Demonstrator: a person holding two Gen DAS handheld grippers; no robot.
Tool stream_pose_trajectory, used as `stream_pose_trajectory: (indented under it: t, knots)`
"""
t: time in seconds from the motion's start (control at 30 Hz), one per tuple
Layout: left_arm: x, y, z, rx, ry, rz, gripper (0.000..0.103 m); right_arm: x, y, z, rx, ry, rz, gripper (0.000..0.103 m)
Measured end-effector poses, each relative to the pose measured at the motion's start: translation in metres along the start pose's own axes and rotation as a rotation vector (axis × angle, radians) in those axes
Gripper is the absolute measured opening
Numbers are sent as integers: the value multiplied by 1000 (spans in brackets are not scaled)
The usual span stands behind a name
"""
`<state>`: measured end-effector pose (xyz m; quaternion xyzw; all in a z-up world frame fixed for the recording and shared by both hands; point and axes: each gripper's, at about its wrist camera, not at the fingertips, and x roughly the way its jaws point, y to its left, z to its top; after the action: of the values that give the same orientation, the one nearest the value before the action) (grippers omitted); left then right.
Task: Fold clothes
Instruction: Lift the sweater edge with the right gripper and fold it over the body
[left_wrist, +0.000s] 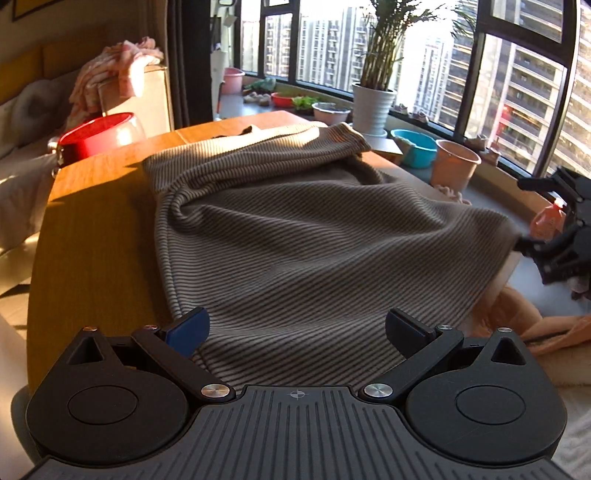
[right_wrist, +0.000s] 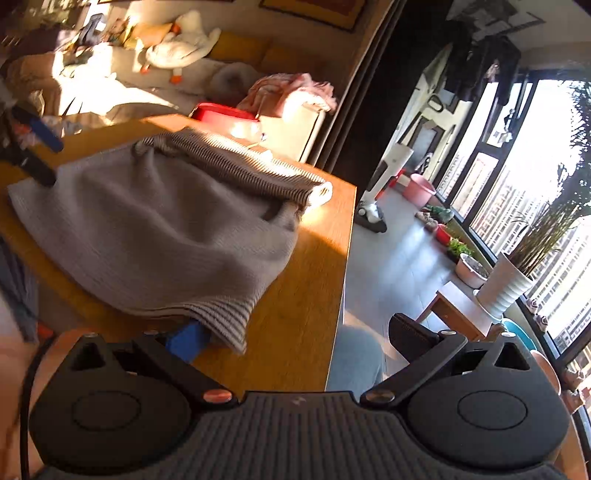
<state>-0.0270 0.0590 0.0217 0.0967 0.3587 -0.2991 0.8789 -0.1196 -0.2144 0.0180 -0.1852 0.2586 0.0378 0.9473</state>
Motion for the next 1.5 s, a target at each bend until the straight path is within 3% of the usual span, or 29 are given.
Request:
stream_pose_trajectory:
  t: [0.13,0.23,0.5,0.6,0.7,0.73,0.9,1.0,1.1,1.17,1.3,1.43,1.47,1.5]
  knots:
    - [-3,-18,-7,67,6,-23,103,-7,-31,41,231,-120,11,101]
    - [-1,-27,-14,119,22,-6,103,-17,-48,59,262,-171,-4,101]
    - [-3,2,-13,81,29,254,103,-25,-51,40,223,-109,-109,101]
    - [-22,14,-3,52,-26,304,103,-25,-61,32,212,-61,-168,101]
    - [-40,15,3,56,-69,324,103,-24,-64,31,233,-60,-127,101]
    - [-46,15,5,57,-80,323,103,-23,-62,32,231,-63,-109,101]
    - [-60,12,16,33,-86,165,103,4,-33,37,141,-10,33,94]
    - [-41,-1,24,58,-72,114,103,36,-11,29,9,145,81,94]
    - [-17,-5,31,53,-34,85,103,48,-9,19,-56,215,100,99]
    - [-2,-1,41,41,-14,81,103,46,-13,32,-89,218,99,100]
    - [30,18,65,-42,-7,89,103,42,-19,73,-110,122,131,103]
    - [63,49,92,-206,-63,59,103,70,-36,123,38,-49,174,103]
    - [70,57,99,-242,-83,53,103,84,-41,135,95,-69,185,98]
    - [76,62,104,-263,-100,48,103,99,-44,143,140,-65,209,84]
